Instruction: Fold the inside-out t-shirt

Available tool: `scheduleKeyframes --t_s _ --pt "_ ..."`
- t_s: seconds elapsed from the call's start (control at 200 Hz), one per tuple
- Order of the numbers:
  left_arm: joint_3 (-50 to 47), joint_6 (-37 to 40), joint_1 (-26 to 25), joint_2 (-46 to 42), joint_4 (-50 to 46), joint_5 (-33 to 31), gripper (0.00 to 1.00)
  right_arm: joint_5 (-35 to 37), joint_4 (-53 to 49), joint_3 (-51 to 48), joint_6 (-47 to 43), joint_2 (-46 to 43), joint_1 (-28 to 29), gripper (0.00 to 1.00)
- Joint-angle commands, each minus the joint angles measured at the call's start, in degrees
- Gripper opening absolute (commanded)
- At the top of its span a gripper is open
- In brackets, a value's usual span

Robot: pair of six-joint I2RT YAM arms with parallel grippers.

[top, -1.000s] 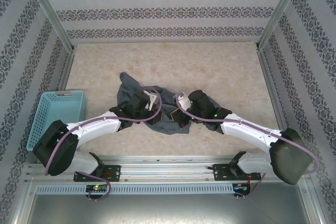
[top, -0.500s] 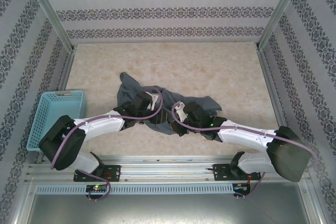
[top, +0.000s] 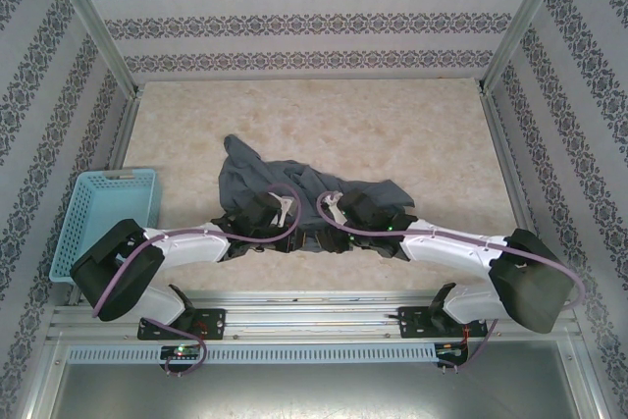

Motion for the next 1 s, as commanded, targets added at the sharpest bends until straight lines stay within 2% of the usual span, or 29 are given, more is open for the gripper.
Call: scheduleKeyframes --t_s 0.0,0.14,0.335,0.635,0.859,0.924,0.994 --pt "-0.52 -0.65 -0.93 -0.94 3.61 0.9 0.25 -0.53 -4.92 3.33 -1.45 1.91 0.78 0.39" --pt "-0.22 -0.57 -0.98 -0.94 4.06 0.67 0.25 3.39 -8.53 5.78 -2.91 2.03 2.79 0.42" --pt "-1.66 -1.02 -0.98 -0.55 5.94 1.23 0.24 3.7 -10.85 8.33 -3.53 1.36 2.98 0.45" --pt "-3.3 -1.96 -0.98 -0.76 8.7 1.64 0.23 2.57 -10.83 11.09 -5.62 7.49 3.0 0.48" --pt "-3.12 -1.64 -0.98 -0.94 8.8 2.3 0.23 6.73 -11.33 12.1 -5.94 11.68 2.99 0.53" --pt "-3.27 -1.62 -0.98 -1.15 8.84 2.24 0.23 7.51 -11.07 12.37 -5.79 12.69 2.93 0.52" --pt "-3.18 -1.57 -0.98 -1.3 8.67 2.25 0.22 7.95 -10.82 12.8 -5.74 13.34 2.98 0.44"
